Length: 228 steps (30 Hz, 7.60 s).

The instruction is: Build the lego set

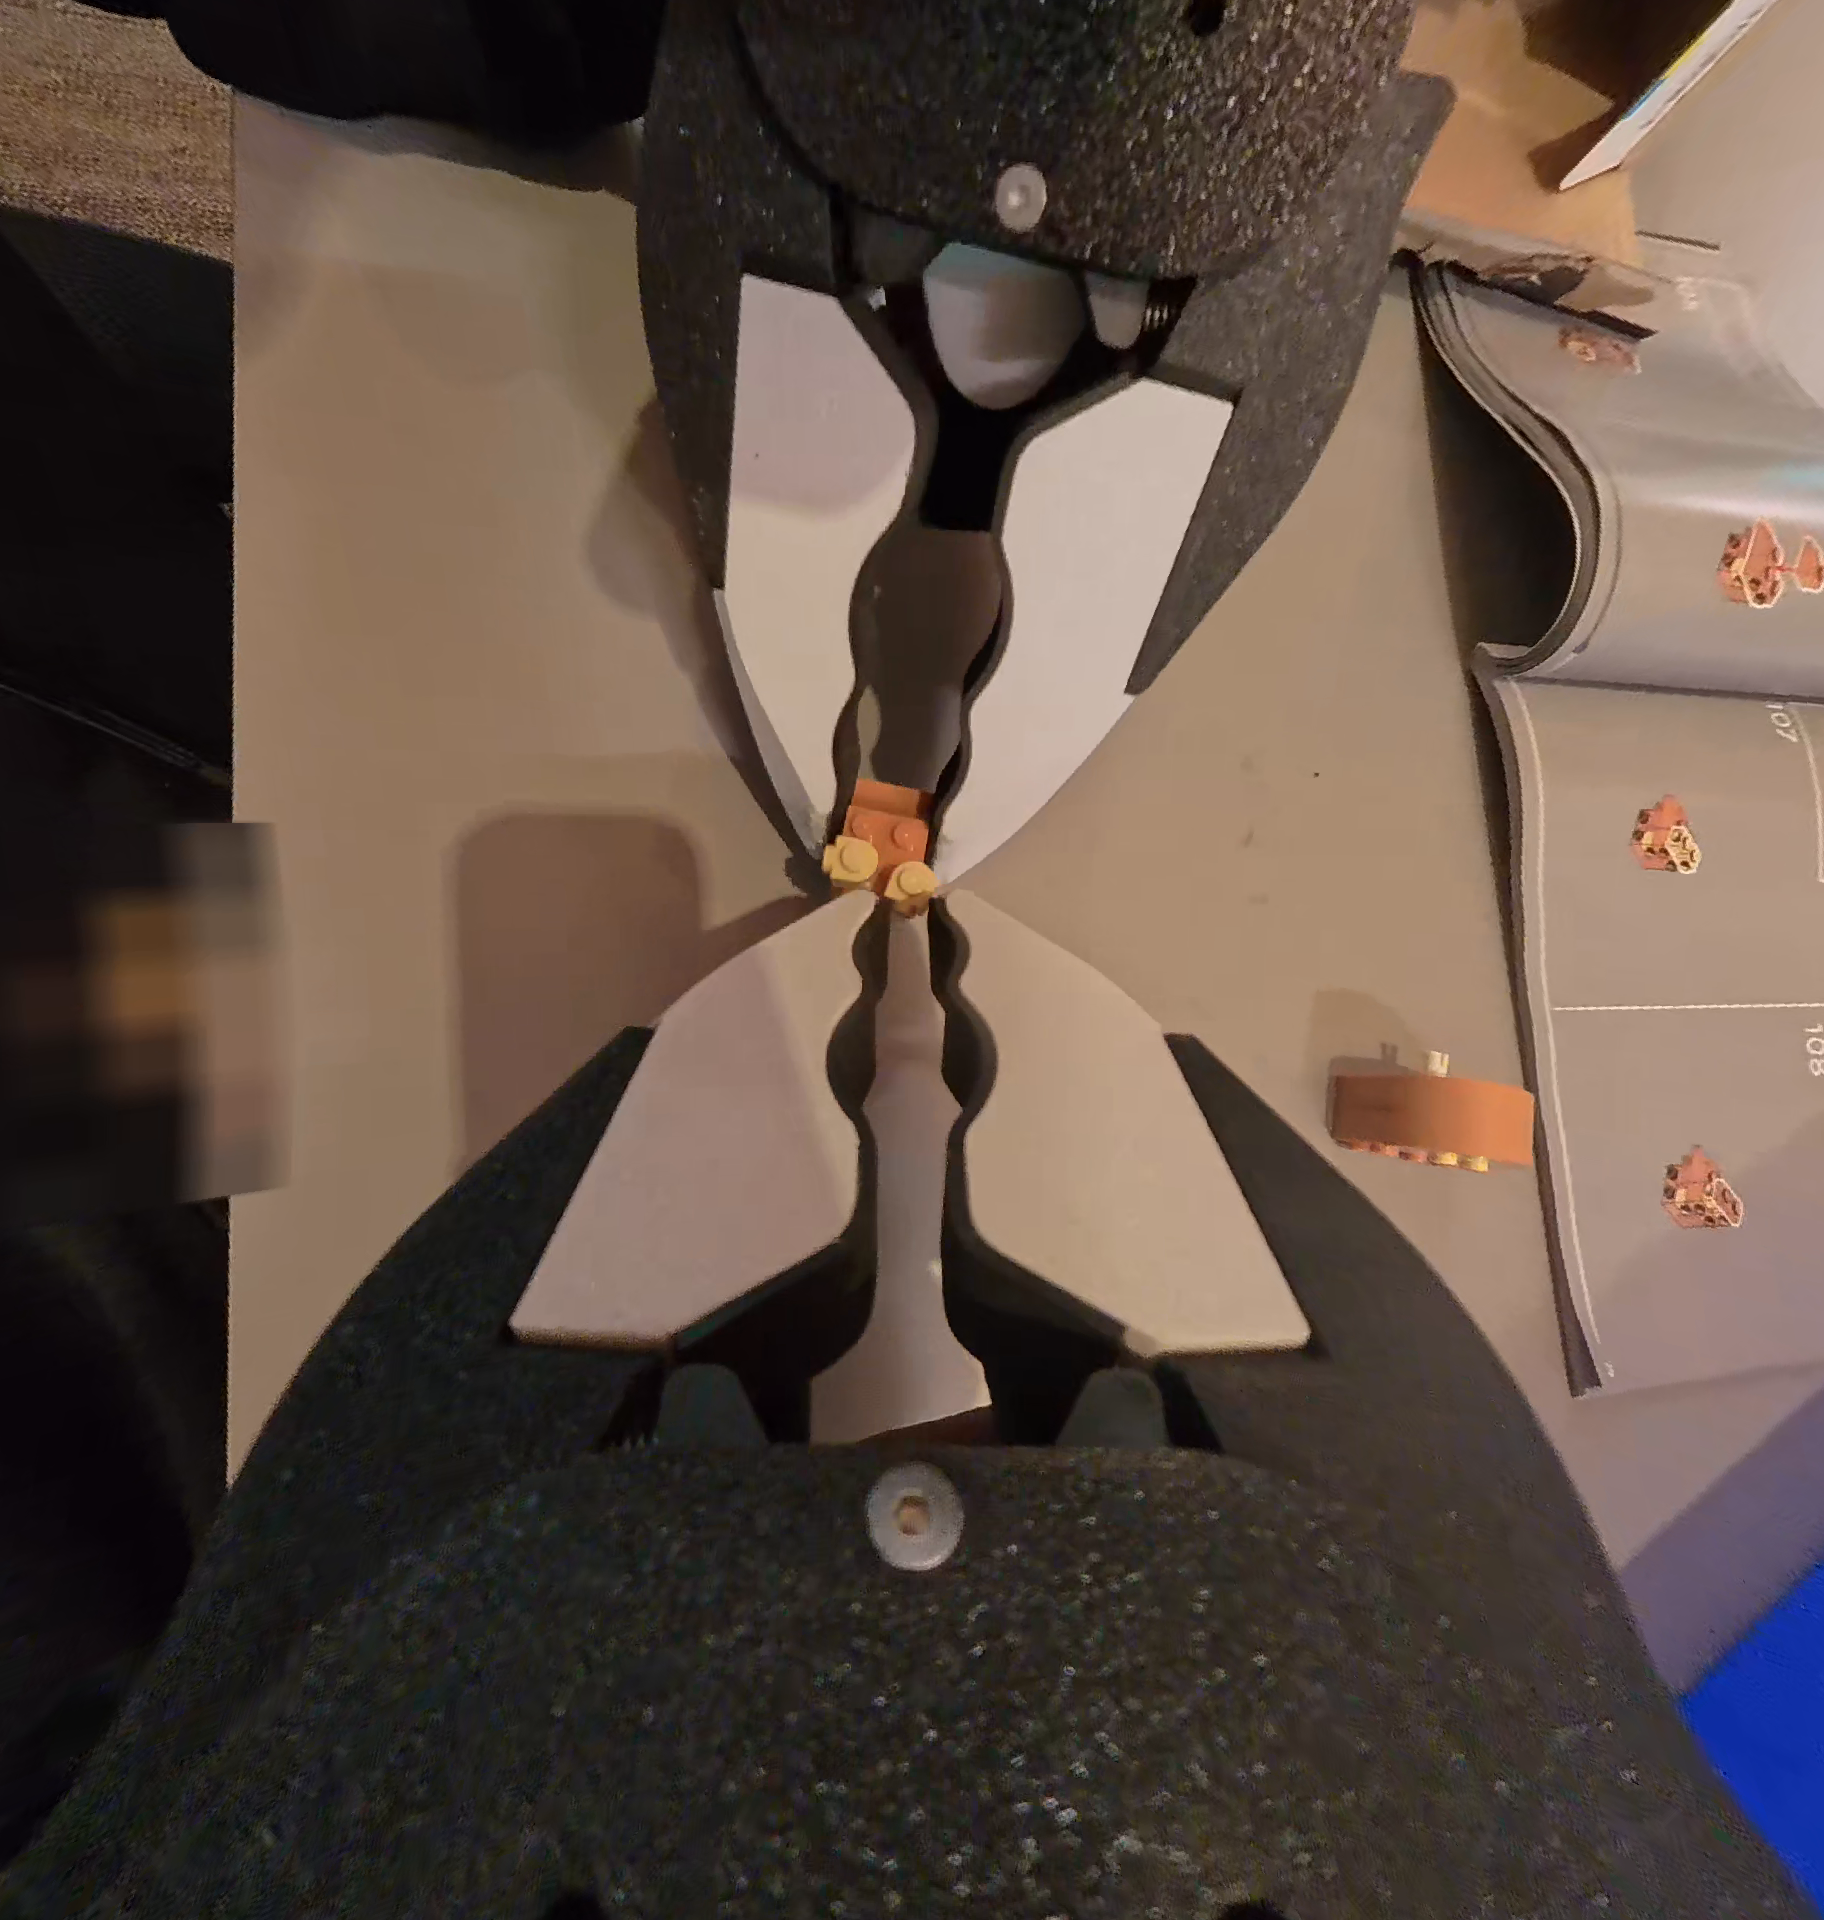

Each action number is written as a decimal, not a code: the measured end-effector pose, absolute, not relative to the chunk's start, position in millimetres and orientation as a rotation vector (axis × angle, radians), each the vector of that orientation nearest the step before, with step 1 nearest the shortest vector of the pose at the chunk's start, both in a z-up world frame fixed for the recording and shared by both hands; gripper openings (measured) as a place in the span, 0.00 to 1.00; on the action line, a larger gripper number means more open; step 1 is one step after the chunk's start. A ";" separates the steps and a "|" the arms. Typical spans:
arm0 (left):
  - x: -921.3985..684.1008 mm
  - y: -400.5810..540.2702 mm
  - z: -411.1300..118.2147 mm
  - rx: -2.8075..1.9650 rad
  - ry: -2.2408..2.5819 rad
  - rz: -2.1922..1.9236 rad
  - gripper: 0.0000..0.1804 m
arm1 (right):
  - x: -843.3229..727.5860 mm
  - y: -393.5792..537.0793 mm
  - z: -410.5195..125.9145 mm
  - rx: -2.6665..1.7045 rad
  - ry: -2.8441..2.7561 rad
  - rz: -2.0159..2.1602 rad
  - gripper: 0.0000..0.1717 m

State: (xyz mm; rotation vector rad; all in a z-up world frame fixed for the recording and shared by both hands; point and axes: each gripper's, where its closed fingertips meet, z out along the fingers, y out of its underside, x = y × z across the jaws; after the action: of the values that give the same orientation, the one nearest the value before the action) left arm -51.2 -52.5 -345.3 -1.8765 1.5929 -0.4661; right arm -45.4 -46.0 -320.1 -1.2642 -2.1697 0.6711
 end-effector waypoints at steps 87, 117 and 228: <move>-53.1 -53.4 -313.8 -1.903 1.392 -0.795 0.09 | -65.6 -54.1 -298.0 -0.028 -1.674 0.382 0.21; -43.3 -56.9 -319.6 -2.031 1.301 -1.002 0.09 | -57.4 -55.9 -306.9 -0.165 -1.912 0.529 0.20; -87.5 12.2 -309.0 -1.965 1.023 -0.356 0.12 | 11.6 70.1 -341.9 -1.508 -1.648 0.366 0.03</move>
State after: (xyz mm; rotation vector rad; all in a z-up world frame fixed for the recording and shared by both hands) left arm -87.5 12.2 -309.0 -1.9652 1.0233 -0.3556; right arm 11.6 70.1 -341.9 -1.5077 -1.6483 0.3665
